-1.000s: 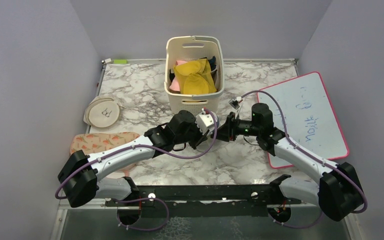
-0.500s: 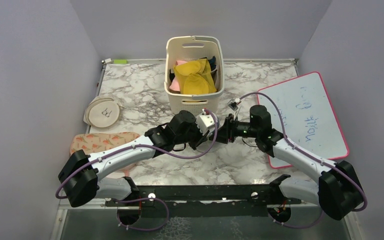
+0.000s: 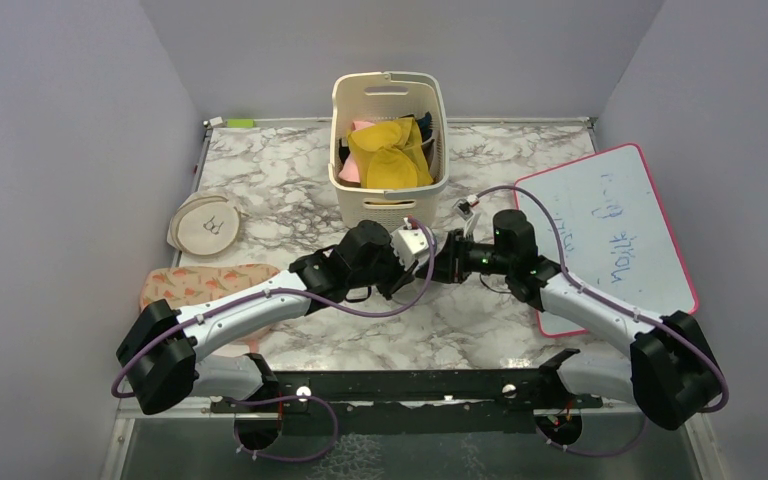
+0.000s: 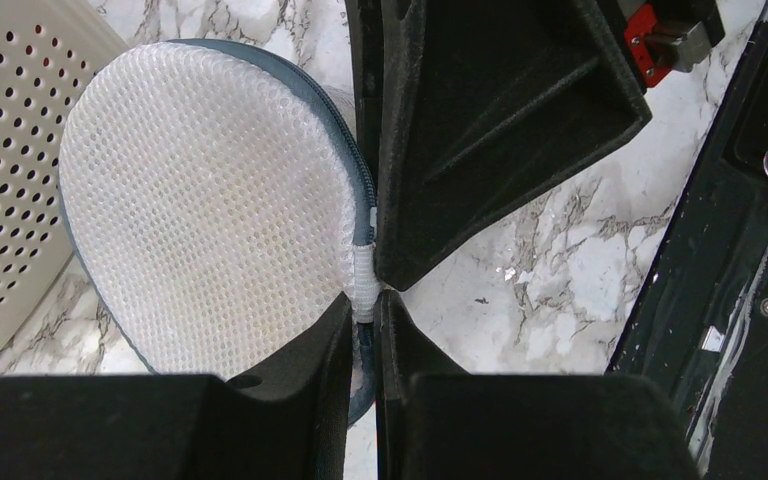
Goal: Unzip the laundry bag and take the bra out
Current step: Unzip the laundry bag at the center of the board.
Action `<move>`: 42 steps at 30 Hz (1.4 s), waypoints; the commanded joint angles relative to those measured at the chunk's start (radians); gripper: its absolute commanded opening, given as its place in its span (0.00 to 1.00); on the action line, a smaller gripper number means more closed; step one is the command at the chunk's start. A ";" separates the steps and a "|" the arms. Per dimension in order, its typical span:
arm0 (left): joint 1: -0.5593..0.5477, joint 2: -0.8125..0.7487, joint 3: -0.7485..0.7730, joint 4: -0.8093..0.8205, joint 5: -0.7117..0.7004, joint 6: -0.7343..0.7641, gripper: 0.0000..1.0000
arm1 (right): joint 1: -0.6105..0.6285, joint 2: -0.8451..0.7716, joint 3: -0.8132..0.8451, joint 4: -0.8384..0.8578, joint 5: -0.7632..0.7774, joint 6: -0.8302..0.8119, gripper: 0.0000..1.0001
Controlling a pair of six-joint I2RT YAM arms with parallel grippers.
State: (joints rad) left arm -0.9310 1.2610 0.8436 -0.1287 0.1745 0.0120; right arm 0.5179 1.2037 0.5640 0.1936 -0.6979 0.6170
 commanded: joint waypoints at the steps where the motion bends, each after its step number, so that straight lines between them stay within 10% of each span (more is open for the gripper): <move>1: -0.003 -0.010 0.036 0.011 0.018 -0.008 0.00 | 0.002 -0.030 0.047 -0.154 0.143 -0.049 0.19; 10: -0.003 -0.001 0.037 0.000 -0.011 0.006 0.00 | 0.002 -0.054 0.088 -0.274 0.201 -0.127 0.01; 29: -0.003 -0.113 -0.069 0.005 -0.061 0.197 0.00 | 0.001 -0.080 0.203 -0.493 0.528 -0.320 0.01; 34: -0.003 -0.125 -0.076 0.006 -0.095 0.199 0.00 | 0.001 -0.076 0.193 -0.414 0.350 -0.422 0.01; 42: -0.003 -0.118 -0.027 -0.020 0.009 0.138 0.36 | 0.002 -0.071 0.153 -0.323 0.098 -0.411 0.01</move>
State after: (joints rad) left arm -0.9318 1.1629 0.7757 -0.1513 0.1204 0.1848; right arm 0.5224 1.1332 0.7315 -0.1917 -0.4706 0.2333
